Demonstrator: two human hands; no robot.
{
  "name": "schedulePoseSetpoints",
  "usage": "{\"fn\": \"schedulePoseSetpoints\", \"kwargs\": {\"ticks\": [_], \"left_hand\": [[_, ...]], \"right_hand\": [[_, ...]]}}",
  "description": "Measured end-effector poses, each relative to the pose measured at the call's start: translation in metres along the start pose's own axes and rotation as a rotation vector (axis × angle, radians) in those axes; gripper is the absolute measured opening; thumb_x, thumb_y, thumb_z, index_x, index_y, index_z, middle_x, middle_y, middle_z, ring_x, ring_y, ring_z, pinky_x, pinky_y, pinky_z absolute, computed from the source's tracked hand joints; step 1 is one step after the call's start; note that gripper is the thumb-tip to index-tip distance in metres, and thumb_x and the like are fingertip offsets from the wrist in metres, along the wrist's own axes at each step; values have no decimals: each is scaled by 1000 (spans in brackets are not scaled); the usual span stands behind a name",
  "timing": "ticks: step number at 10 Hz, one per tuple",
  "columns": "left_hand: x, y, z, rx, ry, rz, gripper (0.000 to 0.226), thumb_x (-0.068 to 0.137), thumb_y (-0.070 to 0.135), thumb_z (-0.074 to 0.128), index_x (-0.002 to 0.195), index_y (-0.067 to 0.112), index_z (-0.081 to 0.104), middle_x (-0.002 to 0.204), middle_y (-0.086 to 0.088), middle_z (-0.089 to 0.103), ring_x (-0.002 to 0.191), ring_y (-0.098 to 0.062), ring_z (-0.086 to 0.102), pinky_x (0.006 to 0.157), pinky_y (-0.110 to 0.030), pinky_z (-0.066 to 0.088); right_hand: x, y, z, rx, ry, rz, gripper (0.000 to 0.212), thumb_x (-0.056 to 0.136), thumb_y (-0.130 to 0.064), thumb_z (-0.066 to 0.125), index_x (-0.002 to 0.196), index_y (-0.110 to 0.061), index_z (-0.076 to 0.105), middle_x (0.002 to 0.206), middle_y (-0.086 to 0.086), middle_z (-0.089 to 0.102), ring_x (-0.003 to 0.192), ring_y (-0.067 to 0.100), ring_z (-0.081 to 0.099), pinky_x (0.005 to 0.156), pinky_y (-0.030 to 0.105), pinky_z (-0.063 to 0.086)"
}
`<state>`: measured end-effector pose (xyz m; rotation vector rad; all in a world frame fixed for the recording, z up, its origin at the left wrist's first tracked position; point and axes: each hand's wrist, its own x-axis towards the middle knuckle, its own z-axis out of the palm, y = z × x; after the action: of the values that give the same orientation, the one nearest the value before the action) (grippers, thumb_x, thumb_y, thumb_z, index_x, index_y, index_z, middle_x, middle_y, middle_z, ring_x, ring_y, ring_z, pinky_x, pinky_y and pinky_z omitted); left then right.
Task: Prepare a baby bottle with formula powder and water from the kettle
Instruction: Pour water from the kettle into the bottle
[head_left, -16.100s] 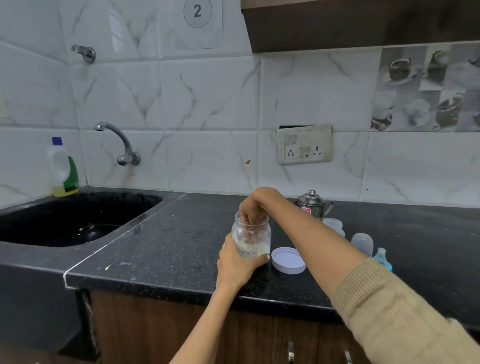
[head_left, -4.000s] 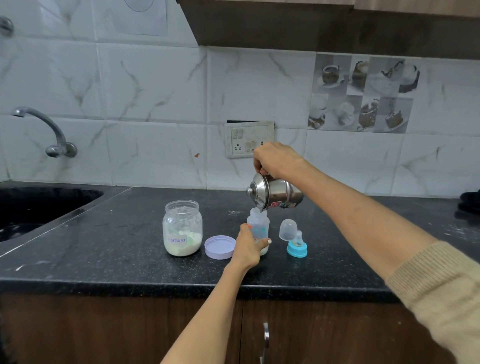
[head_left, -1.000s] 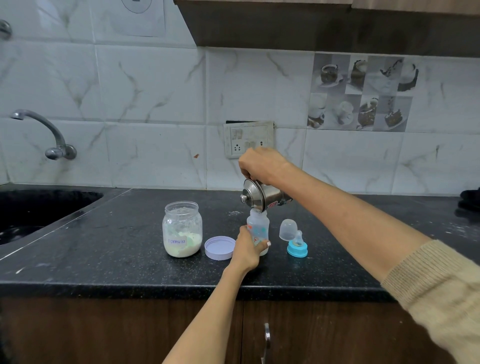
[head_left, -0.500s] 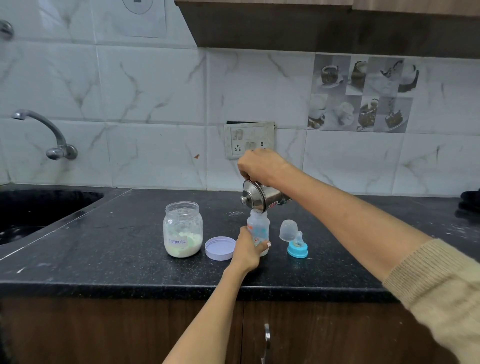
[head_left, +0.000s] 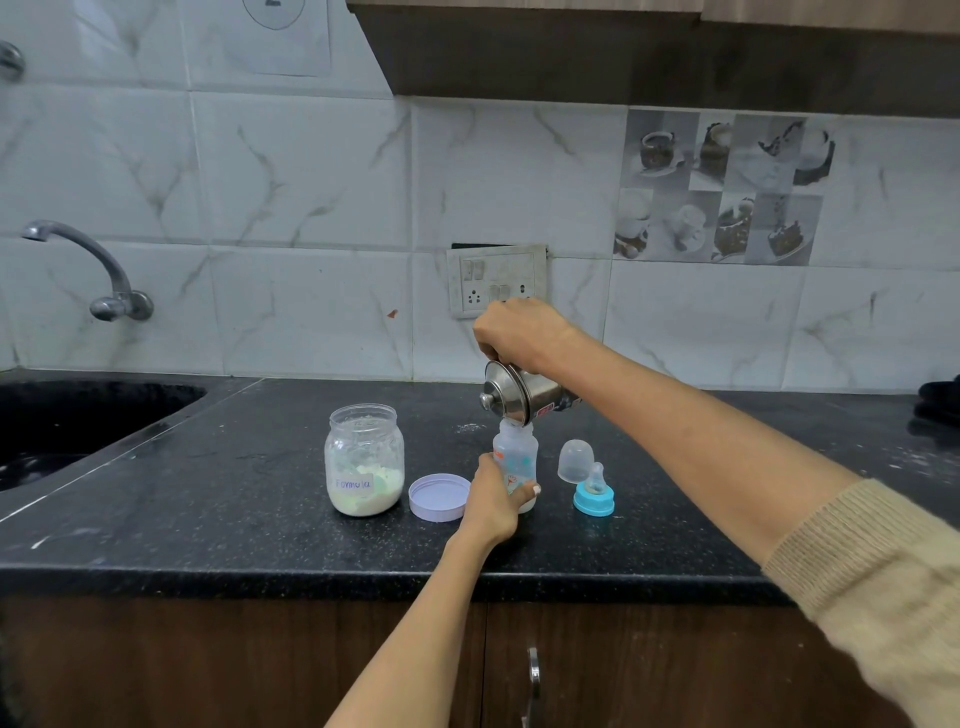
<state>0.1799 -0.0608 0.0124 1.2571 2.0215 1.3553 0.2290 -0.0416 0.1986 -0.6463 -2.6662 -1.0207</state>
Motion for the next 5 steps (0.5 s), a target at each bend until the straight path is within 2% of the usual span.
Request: {"fn": "schedulePoseSetpoints", "kwargs": {"ticks": [1,2,3,4,5], "left_hand": [[0,0,0,-3,1,-4,51,90,21,58,132,11,30,138,-7,44,128,-24,43,107,-36,37],[0,0,0,-1,4,-4,51,90,21,59,132,11,30,139,-8,44,128,-24,43,107,-36,37],[0,0,1,-2,6,-6,51,90,21,59,132,11,30,139,-7,43,128,-24,43,107,-37,37],[0,0,1,5,8,-2,52,90,21,58,133,11,29,140,-8,43,129,-24,43,107,-37,37],[0,-1,0,5,9,1,52,90,21,58,132,10,30,139,-8,43,128,-24,43,107,-37,37]], "right_hand": [[1,-1,2,-32,-9,-7,25,82,15,48,91,0,66,92,12,65,79,31,60,62,28,39],[1,-1,3,-72,1,-16,33,77,17,48,56,-7,37,60,4,38,69,30,48,48,23,31],[0,-1,2,-74,6,-53,40,74,19,48,53,-9,27,57,3,28,67,27,44,44,20,21],[2,-1,3,-63,2,-55,41,74,18,49,53,-9,27,57,3,28,66,26,43,44,20,20],[3,0,4,-36,27,-52,40,77,16,48,54,-10,27,58,2,28,69,27,43,49,23,29]]}}
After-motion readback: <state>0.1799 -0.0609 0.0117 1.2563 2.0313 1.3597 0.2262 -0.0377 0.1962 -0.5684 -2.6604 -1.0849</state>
